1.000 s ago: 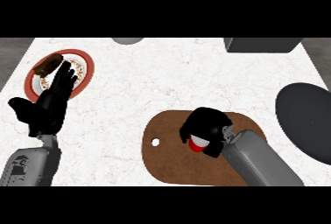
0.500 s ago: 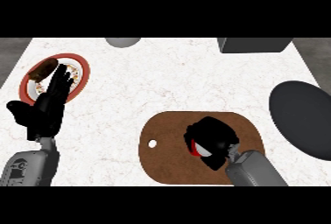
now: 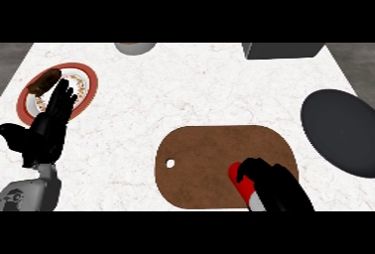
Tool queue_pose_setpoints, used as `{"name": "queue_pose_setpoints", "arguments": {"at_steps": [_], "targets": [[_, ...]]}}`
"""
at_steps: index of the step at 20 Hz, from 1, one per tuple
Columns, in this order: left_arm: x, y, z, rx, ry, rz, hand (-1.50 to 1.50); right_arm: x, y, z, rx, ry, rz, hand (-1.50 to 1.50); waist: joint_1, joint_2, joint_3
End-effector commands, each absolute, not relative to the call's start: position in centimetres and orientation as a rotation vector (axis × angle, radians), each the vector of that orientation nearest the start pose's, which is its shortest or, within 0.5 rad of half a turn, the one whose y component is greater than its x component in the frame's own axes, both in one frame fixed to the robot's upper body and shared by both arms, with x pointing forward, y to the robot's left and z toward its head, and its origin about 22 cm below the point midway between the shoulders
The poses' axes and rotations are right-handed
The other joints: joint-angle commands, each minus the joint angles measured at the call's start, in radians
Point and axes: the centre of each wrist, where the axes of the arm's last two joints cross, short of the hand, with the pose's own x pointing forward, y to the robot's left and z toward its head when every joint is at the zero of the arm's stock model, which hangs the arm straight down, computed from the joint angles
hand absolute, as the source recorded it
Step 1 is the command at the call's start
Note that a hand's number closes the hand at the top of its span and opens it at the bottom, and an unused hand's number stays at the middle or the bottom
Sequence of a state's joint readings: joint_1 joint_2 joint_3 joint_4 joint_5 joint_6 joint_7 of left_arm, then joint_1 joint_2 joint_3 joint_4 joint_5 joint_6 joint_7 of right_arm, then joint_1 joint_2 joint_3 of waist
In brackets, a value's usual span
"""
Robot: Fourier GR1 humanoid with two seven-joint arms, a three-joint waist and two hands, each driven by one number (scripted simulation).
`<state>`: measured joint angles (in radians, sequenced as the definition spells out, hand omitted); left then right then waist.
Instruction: Pick the can from the cutting board and place it in the pan
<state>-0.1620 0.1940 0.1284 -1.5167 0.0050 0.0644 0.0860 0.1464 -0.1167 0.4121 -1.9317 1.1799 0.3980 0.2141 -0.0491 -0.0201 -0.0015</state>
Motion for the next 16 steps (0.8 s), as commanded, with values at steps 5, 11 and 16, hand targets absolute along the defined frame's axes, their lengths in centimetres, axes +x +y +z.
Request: {"name": "queue_pose_setpoints", "arguments": {"at_steps": [5, 11, 16], "targets": [[28.0, 28.8, 4.8, 0.226, -1.604, -0.029, 0.0, 11.6, -18.3, 11.7, -0.924, -1.519, 0.974, 1.5, 0.022, 0.012, 0.002], [29.5, 28.3, 4.9, 0.201, -1.619, -0.04, 0.0, 13.5, -20.2, 14.8, -0.992, -1.56, 0.733, 1.5, 0.047, 0.022, 0.001], [29.0, 26.9, 5.0, 0.2, -1.623, -0.039, 0.0, 13.5, -22.2, 14.9, -0.839, -1.63, 0.524, 1.5, 0.044, 0.023, 0.004]]}}
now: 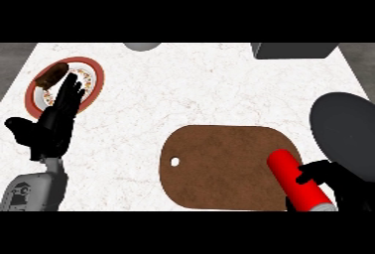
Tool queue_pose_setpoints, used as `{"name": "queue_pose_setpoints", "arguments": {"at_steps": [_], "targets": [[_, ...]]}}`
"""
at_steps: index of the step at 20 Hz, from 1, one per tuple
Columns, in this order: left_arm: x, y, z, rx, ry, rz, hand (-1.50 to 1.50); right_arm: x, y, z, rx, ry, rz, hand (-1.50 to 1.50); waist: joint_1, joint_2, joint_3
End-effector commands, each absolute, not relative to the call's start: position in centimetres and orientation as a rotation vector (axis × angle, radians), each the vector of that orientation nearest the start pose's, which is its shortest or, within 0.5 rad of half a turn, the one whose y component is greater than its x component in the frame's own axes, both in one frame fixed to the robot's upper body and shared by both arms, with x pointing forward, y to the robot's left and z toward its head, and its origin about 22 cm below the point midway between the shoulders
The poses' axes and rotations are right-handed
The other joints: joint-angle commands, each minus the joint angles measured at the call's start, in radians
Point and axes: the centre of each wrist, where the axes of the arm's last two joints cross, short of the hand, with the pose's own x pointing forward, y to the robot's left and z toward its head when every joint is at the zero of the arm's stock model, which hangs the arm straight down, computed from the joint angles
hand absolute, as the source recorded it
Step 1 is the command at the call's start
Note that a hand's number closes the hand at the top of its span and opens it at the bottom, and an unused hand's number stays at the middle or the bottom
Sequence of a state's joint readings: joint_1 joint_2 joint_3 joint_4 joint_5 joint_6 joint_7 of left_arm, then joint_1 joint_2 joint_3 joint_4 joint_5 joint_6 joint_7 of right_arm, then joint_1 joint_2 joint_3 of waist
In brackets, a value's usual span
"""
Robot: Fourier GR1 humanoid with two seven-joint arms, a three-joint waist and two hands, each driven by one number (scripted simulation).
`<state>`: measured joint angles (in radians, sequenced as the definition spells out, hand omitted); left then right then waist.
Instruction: Pick the can from the cutting board and place it in the pan
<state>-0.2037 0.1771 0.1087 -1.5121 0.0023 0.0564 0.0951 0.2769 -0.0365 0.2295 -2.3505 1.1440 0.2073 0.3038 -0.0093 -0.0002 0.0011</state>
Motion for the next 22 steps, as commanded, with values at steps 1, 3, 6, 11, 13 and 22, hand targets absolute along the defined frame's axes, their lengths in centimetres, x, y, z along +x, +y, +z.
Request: {"name": "queue_pose_setpoints", "arguments": {"at_steps": [1, 3, 6, 11, 13, 22], "targets": [[29.1, 28.3, 5.1, 0.209, -1.627, -0.062, 0.0, 15.2, -23.4, 13.9, -0.894, -1.624, 0.483, 1.5, 0.009, 0.006, 0.002], [29.7, 27.4, 5.2, 0.197, -1.618, -0.041, 0.0, 16.3, -24.7, 14.5, -0.894, -1.629, 0.424, 1.5, 0.006, 0.007, 0.001], [29.7, 27.9, 4.5, 0.211, -1.618, -0.048, 0.0, 19.2, -30.1, 14.5, -0.97, -1.602, 0.403, 1.5, 0.01, 0.007, 0.001], [29.5, 27.3, 4.6, 0.209, -1.613, -0.053, 0.0, 21.6, -39.1, 12.0, -1.091, -1.532, 0.389, 1.5, 0.014, 0.005, 0.001], [29.6, 27.6, 6.7, 0.197, -1.635, -0.08, 0.0, 23.6, -41.5, 13.1, -1.134, -1.503, 0.43, 1.5, 0.03, 0.005, 0.001], [30.7, 26.3, 6.0, 0.182, -1.636, -0.051, 0.0, 28.7, -47.2, 5.4, -1.213, -1.418, 0.445, 1.5, 0.044, 0.012, 0.003]]}}
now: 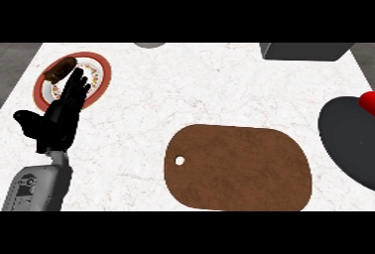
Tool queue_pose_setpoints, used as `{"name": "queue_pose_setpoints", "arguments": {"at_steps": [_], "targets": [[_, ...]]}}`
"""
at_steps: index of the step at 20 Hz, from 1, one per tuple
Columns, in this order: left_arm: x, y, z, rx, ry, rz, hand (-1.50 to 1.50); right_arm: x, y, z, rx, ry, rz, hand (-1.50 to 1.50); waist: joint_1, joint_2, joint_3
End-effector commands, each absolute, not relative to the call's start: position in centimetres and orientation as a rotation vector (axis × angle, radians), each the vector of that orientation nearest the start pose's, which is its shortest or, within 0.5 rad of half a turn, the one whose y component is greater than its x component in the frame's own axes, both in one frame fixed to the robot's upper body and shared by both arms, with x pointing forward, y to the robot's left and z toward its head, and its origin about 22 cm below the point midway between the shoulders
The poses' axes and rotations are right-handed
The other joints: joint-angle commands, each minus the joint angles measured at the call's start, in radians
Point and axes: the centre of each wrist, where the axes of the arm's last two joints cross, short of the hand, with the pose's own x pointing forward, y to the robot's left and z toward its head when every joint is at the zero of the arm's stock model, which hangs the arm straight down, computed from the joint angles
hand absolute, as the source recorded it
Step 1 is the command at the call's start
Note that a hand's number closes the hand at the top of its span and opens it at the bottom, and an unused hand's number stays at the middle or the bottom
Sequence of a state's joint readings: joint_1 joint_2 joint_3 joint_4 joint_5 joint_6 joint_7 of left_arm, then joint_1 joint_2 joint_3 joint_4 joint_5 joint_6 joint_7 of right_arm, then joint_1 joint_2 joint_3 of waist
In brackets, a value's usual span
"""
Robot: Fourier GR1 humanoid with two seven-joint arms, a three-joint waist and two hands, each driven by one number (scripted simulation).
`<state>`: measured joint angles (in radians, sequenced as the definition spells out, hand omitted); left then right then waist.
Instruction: Pick the can from the cutting board and place it in the pan
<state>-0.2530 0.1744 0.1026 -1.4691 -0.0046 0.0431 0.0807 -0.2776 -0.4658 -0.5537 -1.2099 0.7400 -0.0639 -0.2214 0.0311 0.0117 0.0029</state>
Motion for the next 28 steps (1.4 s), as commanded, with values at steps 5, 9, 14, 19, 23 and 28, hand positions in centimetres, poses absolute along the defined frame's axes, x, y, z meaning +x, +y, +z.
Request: {"name": "queue_pose_setpoints", "arguments": {"at_steps": [5, 9, 14, 19, 23, 28], "targets": [[30.2, 25.8, 5.4, 0.17, -1.639, -0.081, 0.0, 29.6, -47.6, 1.8, -1.204, -1.404, 0.476, 1.5, 0.019, 0.007, 0.003], [30.8, 26.4, 4.8, 0.145, -1.647, -0.073, 0.0, 31.2, -48.4, 3.4, -0.894, -1.319, 0.378, -1.5, 0.019, 0.011, 0.001], [30.7, 27.0, 5.8, 0.165, -1.663, -0.072, 0.0, 29.2, -49.1, 0.2, -0.714, -1.334, 0.354, -1.5, 0.022, 0.011, 0.004], [30.2, 25.9, 4.8, 0.17, -1.647, -0.097, 0.0, 29.5, -49.5, 0.7, -0.761, -1.486, 0.306, -1.5, 0.015, 0.008, 0.004], [29.5, 26.5, 4.1, 0.175, -1.637, -0.069, 0.0, 28.5, -50.4, 0.5, -0.726, -1.603, 0.103, -1.5, 0.0, 0.0, 0.002], [30.4, 27.2, 5.2, 0.206, -1.615, -0.046, 0.0, 23.5, -54.9, 1.4, -0.574, -1.658, -0.016, -1.5, -0.023, -0.003, 0.001]]}}
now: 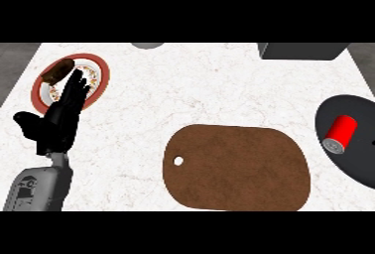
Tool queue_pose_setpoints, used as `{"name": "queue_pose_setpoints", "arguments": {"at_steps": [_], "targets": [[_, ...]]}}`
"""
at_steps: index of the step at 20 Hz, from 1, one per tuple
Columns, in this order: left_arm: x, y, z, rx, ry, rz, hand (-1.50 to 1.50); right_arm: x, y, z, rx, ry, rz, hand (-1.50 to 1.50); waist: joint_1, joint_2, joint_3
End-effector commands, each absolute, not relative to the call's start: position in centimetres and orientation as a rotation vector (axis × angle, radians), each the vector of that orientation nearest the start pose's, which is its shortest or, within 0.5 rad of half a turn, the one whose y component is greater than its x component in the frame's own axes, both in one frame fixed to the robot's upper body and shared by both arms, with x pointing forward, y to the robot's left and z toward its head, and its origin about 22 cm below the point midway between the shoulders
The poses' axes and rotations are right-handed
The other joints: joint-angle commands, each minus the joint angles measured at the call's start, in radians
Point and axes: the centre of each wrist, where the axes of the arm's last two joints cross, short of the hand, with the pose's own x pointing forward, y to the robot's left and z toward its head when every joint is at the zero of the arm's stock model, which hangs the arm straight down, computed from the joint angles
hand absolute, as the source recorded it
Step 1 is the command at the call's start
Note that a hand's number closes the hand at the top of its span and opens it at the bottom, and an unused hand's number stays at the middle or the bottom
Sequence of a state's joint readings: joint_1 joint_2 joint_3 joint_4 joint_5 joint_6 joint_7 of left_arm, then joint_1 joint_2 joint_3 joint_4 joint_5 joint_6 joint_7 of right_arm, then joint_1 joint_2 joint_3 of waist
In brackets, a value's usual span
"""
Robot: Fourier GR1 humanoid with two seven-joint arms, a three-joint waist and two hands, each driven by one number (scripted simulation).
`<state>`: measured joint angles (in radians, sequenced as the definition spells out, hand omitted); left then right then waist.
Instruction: Pick the can from the cutting board and place it in the pan
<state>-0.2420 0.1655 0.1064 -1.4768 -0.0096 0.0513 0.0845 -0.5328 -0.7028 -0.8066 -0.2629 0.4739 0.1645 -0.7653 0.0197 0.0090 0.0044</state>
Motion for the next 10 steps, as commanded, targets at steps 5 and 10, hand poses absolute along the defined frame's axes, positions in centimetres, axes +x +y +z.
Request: {"name": "queue_pose_setpoints", "arguments": {"at_steps": [5, 10], "targets": [[29.2, 29.2, 5.0, 0.208, -1.621, -0.033, 0.0, 17.0, -58.8, 2.0, -0.397, -1.715, -0.031, -1.5, -0.031, -0.009, -0.003], [28.5, 28.5, 3.9, 0.227, -1.62, -0.016, 0.0, 12.3, -61.3, 3.7, -0.36, -1.748, -0.017, -1.5, -0.048, -0.014, -0.003]]}}
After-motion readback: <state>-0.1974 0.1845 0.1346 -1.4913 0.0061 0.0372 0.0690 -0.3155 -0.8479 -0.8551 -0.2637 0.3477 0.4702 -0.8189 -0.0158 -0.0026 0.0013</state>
